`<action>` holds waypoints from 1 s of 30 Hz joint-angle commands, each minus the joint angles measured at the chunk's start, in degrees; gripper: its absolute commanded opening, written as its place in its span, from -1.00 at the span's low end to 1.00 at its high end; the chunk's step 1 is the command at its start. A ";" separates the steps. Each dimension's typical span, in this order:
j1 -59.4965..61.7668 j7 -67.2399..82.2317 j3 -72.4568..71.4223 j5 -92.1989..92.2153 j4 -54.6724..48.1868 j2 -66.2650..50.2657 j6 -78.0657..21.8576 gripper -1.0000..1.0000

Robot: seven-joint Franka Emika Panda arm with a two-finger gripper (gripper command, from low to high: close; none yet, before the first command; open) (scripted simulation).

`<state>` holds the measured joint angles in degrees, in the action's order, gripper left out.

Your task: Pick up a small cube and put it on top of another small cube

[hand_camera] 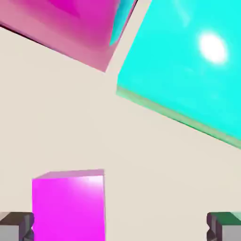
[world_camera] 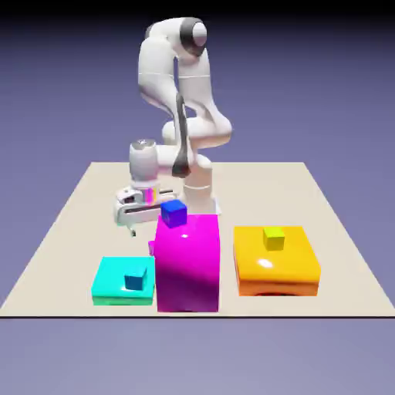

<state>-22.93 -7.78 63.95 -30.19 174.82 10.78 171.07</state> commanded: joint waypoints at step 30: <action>55.38 -20.15 -53.80 -21.36 -7.76 -28.57 19.60 -1.00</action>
<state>32.45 -27.94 10.15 -51.56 167.05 -17.78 190.67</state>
